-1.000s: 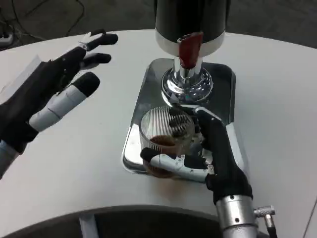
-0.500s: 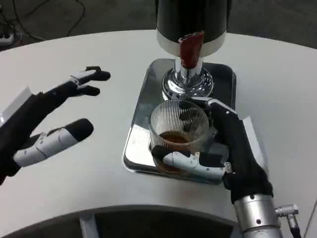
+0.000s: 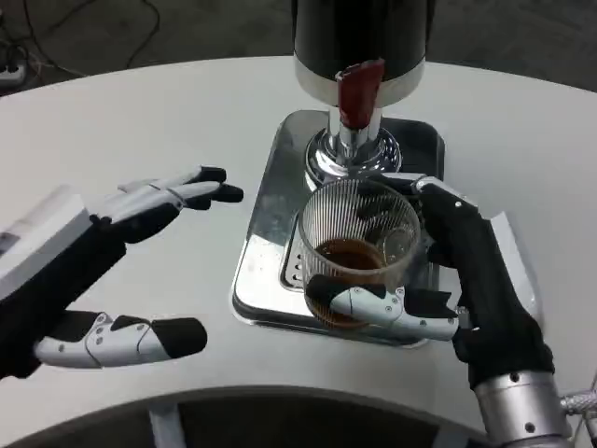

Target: Grasp the cup under the faucet to collect the drink, then remove the cup.

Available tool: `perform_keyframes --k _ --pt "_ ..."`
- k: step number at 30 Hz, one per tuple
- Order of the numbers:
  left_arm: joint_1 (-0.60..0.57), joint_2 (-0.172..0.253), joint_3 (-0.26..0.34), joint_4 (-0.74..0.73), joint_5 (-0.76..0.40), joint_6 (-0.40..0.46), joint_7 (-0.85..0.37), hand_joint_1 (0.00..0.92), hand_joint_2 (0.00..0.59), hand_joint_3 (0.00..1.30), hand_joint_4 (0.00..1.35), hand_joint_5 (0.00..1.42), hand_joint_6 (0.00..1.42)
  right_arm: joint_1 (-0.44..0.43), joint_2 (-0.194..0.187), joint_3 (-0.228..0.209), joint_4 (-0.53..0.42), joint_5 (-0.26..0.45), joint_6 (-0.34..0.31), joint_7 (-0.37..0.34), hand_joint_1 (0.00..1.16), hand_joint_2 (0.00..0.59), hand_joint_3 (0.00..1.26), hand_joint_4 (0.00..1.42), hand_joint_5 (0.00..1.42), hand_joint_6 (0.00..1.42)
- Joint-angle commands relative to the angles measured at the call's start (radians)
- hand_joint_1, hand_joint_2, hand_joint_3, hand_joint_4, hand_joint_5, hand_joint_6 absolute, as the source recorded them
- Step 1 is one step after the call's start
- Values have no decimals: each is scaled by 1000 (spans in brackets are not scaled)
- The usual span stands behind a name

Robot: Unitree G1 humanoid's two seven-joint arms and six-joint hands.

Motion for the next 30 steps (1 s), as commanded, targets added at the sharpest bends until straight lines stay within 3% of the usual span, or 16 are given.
perform_keyframes --k 1,17,22,30 --pt "49 31 39 -26 39 -96 26 0 102 225 71 180 115 40 -19 -13 -104 39 6 53 953 73 780 845 1055 1134" --pt "186 82 73 -150 66 -252 18 0 108 216 0 82 33 141 -77 -62 -299 122 72 183 953 73 775 845 1055 1134" --pt "234 104 95 -176 61 -295 12 0 108 216 0 58 0 157 -112 -86 -358 154 99 234 953 73 775 845 1055 1134" --pt "328 143 155 -200 29 -383 6 0 109 7 0 27 0 215 -177 -121 -491 228 163 330 953 73 775 845 1055 1149"
